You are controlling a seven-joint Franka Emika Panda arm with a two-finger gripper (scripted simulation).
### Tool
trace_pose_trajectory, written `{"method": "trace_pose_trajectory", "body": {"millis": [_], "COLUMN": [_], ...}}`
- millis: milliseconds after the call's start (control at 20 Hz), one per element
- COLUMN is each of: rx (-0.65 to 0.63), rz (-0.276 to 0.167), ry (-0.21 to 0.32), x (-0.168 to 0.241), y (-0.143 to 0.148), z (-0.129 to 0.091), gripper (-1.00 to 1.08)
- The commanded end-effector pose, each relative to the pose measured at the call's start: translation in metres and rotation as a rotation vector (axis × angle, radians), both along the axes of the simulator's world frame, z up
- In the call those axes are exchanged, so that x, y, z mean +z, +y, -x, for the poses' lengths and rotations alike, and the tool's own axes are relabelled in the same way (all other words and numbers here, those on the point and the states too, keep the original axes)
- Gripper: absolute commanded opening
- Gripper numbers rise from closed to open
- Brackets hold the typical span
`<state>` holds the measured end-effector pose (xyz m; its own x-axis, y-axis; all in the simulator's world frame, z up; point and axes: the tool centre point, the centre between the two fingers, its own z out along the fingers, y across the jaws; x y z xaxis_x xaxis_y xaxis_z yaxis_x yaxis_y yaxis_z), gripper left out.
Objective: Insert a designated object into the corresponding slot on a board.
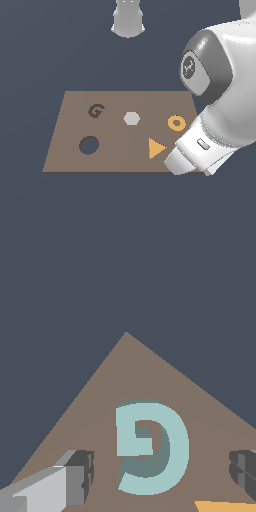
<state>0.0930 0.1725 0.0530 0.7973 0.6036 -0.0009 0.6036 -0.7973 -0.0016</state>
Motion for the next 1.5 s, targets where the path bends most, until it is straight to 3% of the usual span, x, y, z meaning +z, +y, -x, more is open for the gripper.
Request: {"method": "trace_pose_trajectory", "body": {"millis": [0, 850, 900, 1450], "rx": [0.018, 0.025, 0.025, 0.024], "rz": [0.001, 0.001, 0.001, 0.001], "ry": [-0.001, -0.002, -0.002, -0.002], "x": [-0.002, -0.023, -0.023, -0.023], "y": [0.005, 0.007, 0.007, 0.006], "z": [-0.002, -0.002, -0.002, -0.002], "gripper": [1.00, 1.00, -1.00, -1.00]}}
